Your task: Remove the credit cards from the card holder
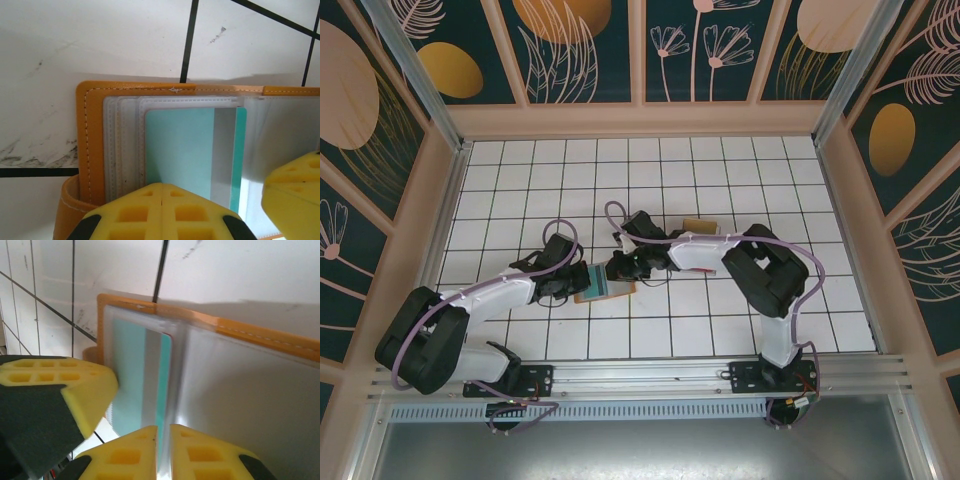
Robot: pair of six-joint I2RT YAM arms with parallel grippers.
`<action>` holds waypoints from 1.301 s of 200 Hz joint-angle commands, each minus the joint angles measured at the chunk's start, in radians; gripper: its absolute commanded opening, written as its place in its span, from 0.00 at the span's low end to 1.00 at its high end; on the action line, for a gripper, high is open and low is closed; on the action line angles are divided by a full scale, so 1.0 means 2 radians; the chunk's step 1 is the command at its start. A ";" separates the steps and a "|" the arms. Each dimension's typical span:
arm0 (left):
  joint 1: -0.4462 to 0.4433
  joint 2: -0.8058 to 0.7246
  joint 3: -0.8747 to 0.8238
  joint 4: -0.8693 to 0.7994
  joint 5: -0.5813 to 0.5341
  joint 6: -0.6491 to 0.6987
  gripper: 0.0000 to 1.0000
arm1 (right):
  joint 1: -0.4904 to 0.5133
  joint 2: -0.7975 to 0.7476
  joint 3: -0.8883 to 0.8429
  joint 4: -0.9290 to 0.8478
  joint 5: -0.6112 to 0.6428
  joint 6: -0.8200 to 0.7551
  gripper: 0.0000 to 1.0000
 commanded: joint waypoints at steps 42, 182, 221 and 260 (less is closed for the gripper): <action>0.002 0.010 -0.007 -0.001 0.015 0.003 0.00 | 0.005 0.025 0.015 0.004 -0.010 0.005 0.15; 0.002 0.012 -0.005 -0.004 0.011 0.003 0.00 | 0.004 0.012 -0.002 0.021 -0.018 0.009 0.00; 0.002 0.017 -0.004 -0.015 -0.001 0.002 0.00 | -0.018 -0.024 -0.041 0.024 -0.010 0.010 0.00; 0.002 0.017 -0.003 -0.014 0.001 0.003 0.00 | -0.028 -0.035 -0.050 0.015 -0.012 0.001 0.00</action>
